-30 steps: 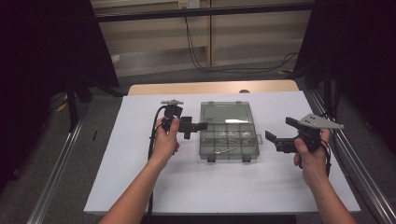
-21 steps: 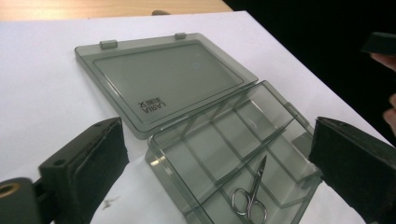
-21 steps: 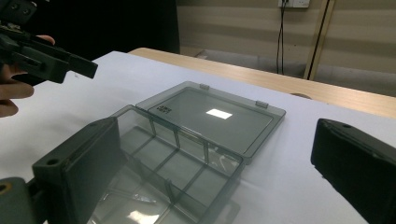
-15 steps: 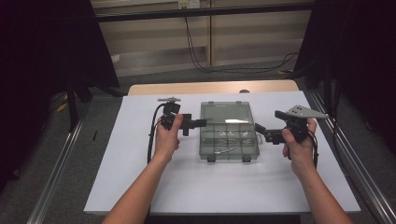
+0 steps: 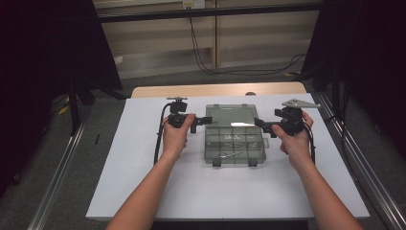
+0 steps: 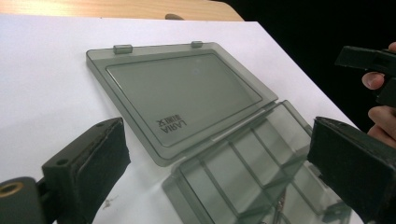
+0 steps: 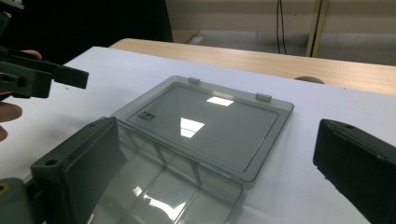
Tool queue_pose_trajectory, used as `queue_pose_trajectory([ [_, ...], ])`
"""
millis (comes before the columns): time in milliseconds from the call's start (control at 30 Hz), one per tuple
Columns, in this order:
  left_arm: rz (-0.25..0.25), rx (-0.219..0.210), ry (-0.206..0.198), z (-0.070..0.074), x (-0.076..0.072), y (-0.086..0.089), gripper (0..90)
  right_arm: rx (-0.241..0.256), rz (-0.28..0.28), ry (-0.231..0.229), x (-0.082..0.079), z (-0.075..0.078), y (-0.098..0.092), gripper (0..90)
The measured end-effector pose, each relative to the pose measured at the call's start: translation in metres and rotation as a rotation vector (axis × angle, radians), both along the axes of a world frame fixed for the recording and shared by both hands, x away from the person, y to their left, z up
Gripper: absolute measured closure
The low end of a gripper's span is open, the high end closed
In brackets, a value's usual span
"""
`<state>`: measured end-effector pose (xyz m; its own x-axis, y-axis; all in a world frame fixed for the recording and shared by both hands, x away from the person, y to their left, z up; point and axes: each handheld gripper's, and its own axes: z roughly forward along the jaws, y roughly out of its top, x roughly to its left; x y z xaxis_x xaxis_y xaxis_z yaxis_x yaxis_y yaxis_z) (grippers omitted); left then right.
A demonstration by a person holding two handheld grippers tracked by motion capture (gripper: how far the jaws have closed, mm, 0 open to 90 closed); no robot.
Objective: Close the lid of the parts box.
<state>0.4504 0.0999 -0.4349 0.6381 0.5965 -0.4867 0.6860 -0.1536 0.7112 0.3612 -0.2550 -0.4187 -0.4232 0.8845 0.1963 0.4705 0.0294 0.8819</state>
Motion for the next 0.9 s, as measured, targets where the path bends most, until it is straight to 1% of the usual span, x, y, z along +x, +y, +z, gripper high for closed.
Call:
queue_pose_trajectory([
  [33, 0.007, 0.000, 0.006, -0.002, 0.002, -0.001, 4.5, -0.005, -0.004, 0.006, 0.003, -0.001, 0.000, 0.7],
  [100, 0.026, -0.012, 0.019, -0.005, 0.005, -0.002, 4.5, 0.003, -0.003, 0.018, 0.009, -0.001, 0.000, 1.6],
  [133, 0.026, -0.014, 0.026, -0.006, 0.007, -0.002, 4.5, 0.008, -0.007, 0.019, 0.010, -0.001, 0.000, 2.5],
  [167, 0.033, -0.020, 0.035, -0.008, 0.008, -0.004, 4.8, 0.014, 0.001, 0.022, 0.013, -0.001, 0.000, 2.8],
  [233, 0.031, 0.003, 0.028, -0.010, 0.011, -0.005, 6.8, 0.024, 0.011, 0.037, 0.018, -0.001, 0.000, 3.8],
  [333, 0.043, 0.008, 0.045, -0.014, 0.015, -0.007, 8.1, 0.044, 0.021, 0.063, 0.025, -0.003, 0.000, 6.8],
  [367, 0.064, -0.014, 0.057, -0.016, 0.016, -0.008, 8.9, 0.056, 0.021, 0.067, 0.028, -0.004, -0.001, 8.6],
  [400, 0.058, -0.005, 0.068, -0.017, 0.017, -0.008, 9.1, 0.071, 0.018, 0.085, 0.030, -0.006, -0.002, 9.1],
  [433, 0.063, -0.020, 0.077, -0.018, 0.018, -0.008, 9.3, 0.080, 0.018, 0.098, 0.033, -0.008, -0.003, 10.7],
  [467, 0.069, -0.016, 0.080, -0.020, 0.020, -0.008, 9.7, 0.083, 0.014, 0.111, 0.036, -0.009, -0.002, 12.8],
  [500, 0.065, -0.025, 0.092, -0.021, 0.021, -0.008, 10.0, 0.075, 0.012, 0.117, 0.038, -0.011, -0.002, 14.0],
  [533, 0.066, -0.025, 0.101, -0.022, 0.022, -0.008, 10.3, 0.065, 0.010, 0.121, 0.040, -0.012, -0.002, 15.7],
  [600, 0.086, -0.037, 0.109, -0.025, 0.023, -0.010, 11.7, 0.050, -0.006, 0.139, 0.043, -0.016, 0.000, 20.1],
  [633, 0.081, -0.039, 0.114, -0.026, 0.024, -0.010, 12.3, 0.054, -0.006, 0.153, 0.045, -0.017, 0.001, 20.7],
  [700, 0.084, -0.029, 0.110, -0.027, 0.025, -0.012, 14.3, 0.053, -0.010, 0.158, 0.048, -0.020, 0.002, 25.6],
  [767, 0.082, -0.018, 0.112, -0.027, 0.026, -0.014, 16.2, 0.047, -0.016, 0.171, 0.051, -0.023, 0.004, 28.3],
  [800, 0.079, -0.011, 0.108, -0.027, 0.026, -0.015, 17.2, 0.045, -0.018, 0.168, 0.052, -0.024, 0.004, 29.5],
  [833, 0.080, -0.013, 0.108, -0.027, 0.026, -0.016, 18.1, 0.052, -0.021, 0.179, 0.053, -0.025, 0.004, 31.1],
  [900, 0.088, -0.002, 0.101, -0.025, 0.027, -0.017, 21.2, 0.052, -0.028, 0.183, 0.055, -0.028, 0.004, 36.1],
])
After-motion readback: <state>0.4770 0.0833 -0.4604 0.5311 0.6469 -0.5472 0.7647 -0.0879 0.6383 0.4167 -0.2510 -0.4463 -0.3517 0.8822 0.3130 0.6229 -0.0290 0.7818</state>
